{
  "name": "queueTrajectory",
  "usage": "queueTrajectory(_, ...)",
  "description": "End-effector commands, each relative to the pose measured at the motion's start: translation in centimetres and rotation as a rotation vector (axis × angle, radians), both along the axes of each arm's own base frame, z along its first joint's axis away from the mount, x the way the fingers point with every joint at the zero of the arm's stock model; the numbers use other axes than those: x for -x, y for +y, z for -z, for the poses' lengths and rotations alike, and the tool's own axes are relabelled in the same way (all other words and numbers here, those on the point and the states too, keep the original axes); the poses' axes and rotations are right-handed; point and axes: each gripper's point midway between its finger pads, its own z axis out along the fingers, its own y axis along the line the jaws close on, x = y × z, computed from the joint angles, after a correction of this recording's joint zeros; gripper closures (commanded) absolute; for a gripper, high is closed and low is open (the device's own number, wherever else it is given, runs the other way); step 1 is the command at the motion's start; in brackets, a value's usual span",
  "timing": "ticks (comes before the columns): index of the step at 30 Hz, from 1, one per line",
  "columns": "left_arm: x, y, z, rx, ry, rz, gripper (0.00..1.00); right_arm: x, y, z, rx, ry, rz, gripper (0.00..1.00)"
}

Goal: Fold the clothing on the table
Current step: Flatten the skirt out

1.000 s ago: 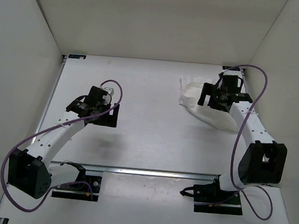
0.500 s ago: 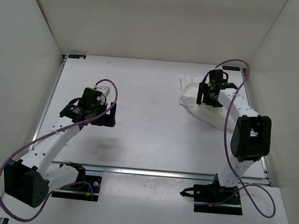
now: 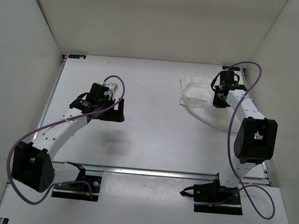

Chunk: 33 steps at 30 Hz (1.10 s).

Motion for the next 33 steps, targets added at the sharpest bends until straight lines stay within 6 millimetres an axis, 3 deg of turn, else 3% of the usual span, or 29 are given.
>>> queueTrajectory(1, -4.1, -5.2, -4.2, 0.186, -0.136, 0.077, 0.01, 0.6, 0.3, -3.2, 0.023, -0.058, -0.027, 1.00)
queueTrajectory(3, -5.3, -8.9, -4.1, 0.244, -0.140, 0.153, 0.02, 2.3, 1.2, -4.5, -0.018, -0.096, -0.042, 1.00)
queueTrajectory(4, -6.1, -10.0, -5.0, 0.264, -0.157, 0.161, 0.01, 3.0, 2.2, -4.5, -0.055, -0.101, -0.065, 1.00)
queueTrajectory(5, -6.4, -11.4, -4.3, 0.277, -0.142, 0.192, 0.01, 3.9, 3.1, -5.1, -0.096, -0.125, -0.086, 1.00)
queueTrajectory(6, -6.9, -13.2, -5.1, 0.302, -0.167, 0.221, 0.01, 4.6, 3.6, -6.1, -0.111, -0.154, -0.099, 1.00)
queueTrajectory(7, -8.2, -14.1, -5.3, 0.316, -0.182, 0.220, 0.01, 5.6, 4.6, -5.3, -0.142, -0.138, -0.115, 1.00)
queueTrajectory(8, -8.3, -15.4, -4.2, 0.318, -0.157, 0.240, 0.01, 6.9, 5.9, -5.4, -0.174, -0.147, -0.135, 1.00)
queueTrajectory(9, -8.8, -16.7, -5.0, 0.345, -0.182, 0.257, 0.02, 7.7, 6.0, -5.9, -0.193, -0.162, -0.125, 1.00)
queueTrajectory(14, -11.5, -21.3, -3.4, 0.416, -0.189, 0.265, 0.01, 12.3, 8.5, -4.0, -0.315, -0.112, -0.154, 1.00)
queueTrajectory(18, -13.1, -24.2, -3.2, 0.460, -0.223, 0.263, 0.02, 15.0, 9.6, -2.4, -0.386, -0.089, -0.178, 1.00)
queueTrajectory(20, -13.8, -25.2, -3.5, 0.460, -0.241, 0.264, 0.01, 15.6, 10.1, -2.1, -0.417, -0.082, -0.181, 1.00)
queueTrajectory(22, -14.8, -25.7, -2.2, 0.435, -0.245, 0.248, 0.01, 16.2, 10.7, -1.9, -0.435, -0.076, -0.201, 1.00)
queueTrajectory(23, -15.4, -26.5, -2.8, 0.453, -0.276, 0.261, 0.01, 16.5, 10.9, -1.8, -0.435, -0.068, -0.209, 1.00)
queueTrajectory(31, -16.8, -29.1, -2.1, 0.393, -0.329, 0.290, 0.01, 17.3, 11.4, -1.4, -0.452, -0.045, -0.228, 1.00)
queueTrajectory(33, -17.4, -28.8, -1.3, 0.315, -0.352, 0.265, 0.08, 17.0, 11.5, -1.8, -0.453, -0.057, -0.234, 1.00)
